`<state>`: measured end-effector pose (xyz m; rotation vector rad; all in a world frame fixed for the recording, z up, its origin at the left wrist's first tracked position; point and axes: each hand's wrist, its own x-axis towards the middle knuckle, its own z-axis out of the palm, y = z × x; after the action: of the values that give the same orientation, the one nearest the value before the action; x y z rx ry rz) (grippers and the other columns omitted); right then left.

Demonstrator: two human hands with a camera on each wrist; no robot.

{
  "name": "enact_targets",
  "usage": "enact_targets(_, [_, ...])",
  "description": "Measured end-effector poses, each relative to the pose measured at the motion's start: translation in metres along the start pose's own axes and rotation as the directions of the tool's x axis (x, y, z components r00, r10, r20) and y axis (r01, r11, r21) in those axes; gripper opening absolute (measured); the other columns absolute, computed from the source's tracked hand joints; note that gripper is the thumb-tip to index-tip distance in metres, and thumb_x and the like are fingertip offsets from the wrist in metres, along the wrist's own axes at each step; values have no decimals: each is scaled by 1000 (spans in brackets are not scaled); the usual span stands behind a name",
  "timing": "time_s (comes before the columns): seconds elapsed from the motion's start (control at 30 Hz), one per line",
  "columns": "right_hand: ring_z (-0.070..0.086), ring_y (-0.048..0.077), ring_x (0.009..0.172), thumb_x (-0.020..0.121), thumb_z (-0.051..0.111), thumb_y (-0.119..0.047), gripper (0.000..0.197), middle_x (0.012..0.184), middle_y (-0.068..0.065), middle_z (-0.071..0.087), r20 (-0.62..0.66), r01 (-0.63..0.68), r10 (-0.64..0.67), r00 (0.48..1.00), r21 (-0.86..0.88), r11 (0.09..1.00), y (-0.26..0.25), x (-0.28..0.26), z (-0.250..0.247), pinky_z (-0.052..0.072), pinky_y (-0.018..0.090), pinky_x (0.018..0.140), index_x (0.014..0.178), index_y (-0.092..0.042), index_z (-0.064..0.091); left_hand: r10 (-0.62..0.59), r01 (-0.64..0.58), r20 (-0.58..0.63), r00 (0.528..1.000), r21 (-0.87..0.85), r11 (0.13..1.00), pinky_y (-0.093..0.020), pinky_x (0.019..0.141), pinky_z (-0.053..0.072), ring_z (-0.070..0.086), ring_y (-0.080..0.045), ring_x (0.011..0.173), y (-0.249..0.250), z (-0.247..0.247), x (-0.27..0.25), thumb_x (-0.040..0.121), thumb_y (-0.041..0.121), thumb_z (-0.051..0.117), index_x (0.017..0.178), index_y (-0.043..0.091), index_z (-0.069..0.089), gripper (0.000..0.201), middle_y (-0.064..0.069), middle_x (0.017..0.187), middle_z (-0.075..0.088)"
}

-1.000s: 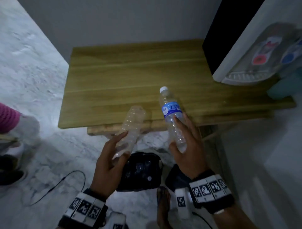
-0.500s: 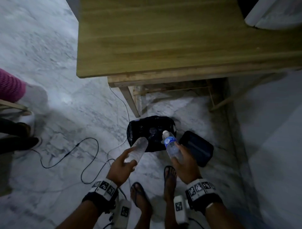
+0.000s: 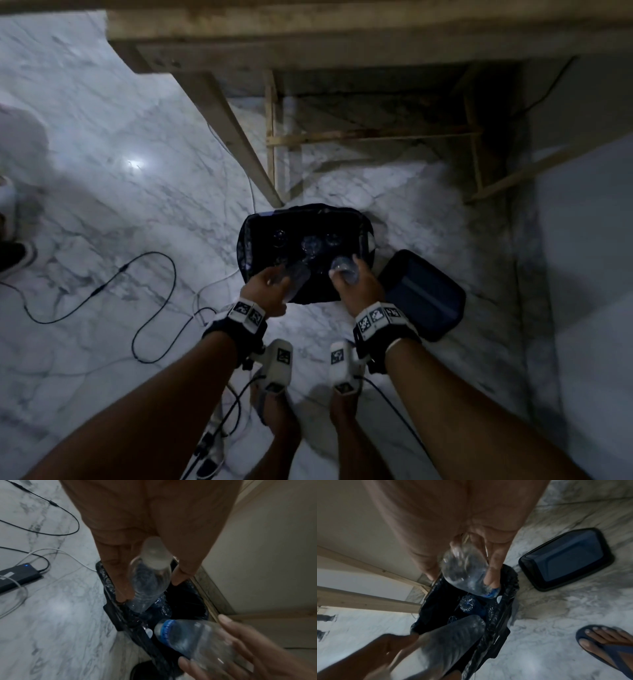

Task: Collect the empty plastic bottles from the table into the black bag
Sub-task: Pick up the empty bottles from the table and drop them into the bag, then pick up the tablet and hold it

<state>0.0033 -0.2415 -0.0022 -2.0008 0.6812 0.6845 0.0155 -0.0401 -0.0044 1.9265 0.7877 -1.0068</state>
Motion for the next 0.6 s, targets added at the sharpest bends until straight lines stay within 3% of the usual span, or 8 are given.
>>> enact_targets(0.1, [42,29,138,90,61,-38,68,152,11,42,4,18,-18,1000,4,1000,2,19,8,33,27,106,149,-15,35,14,-19,-73,997,-63,998,-47,94,57,69,-35,110,9,7,20,68,55,64,135,21,57,75,-11,127,69])
enact_targets(0.17, [42,29,137,90,60,-33,66,151,13,43,0,37,-37,999,2,999,6,20,10,33,26,105,148,-15,37,21,-29,-105,994,-71,997,-47,94,57,69,-34,108,10,6,25,60,62,62,135,22,57,85,-10,125,69])
enact_targets(0.23, [44,28,135,90,60,-29,62,149,14,45,-4,67,-67,998,10,998,12,14,7,32,18,99,147,-14,40,18,-39,-134,991,-151,988,-50,89,60,73,-35,100,6,5,22,51,68,62,130,27,58,89,-11,122,71])
enact_targets(0.3, [49,27,132,91,59,-28,57,148,11,48,-7,76,-76,997,20,997,18,2,2,31,12,89,145,-17,43,28,-52,-157,987,-152,987,-50,85,61,73,-35,97,3,1,8,55,64,63,129,26,59,83,-10,117,70])
enact_targets(0.43, [54,26,126,90,58,-29,54,146,8,51,-54,68,-64,996,63,996,37,-25,-12,36,20,95,142,-24,47,91,-112,-167,982,-121,986,-53,90,58,72,-33,101,-12,-7,-21,55,70,59,119,33,61,74,-8,120,70])
enact_targets(0.53, [58,28,122,90,57,-30,51,140,10,56,-123,71,-67,990,30,997,55,-44,-27,43,29,96,140,-23,48,189,-209,-192,963,-89,974,-53,90,58,73,-29,100,-28,-6,-38,61,71,60,101,43,61,49,-5,112,73])
enact_targets(0.6, [60,29,118,92,56,-31,50,141,9,56,-177,53,-47,983,27,998,70,-58,-37,45,31,93,141,-24,47,275,-294,-190,943,-82,952,-52,88,59,74,-24,98,-31,0,-58,69,67,62,99,47,63,36,-1,107,75])
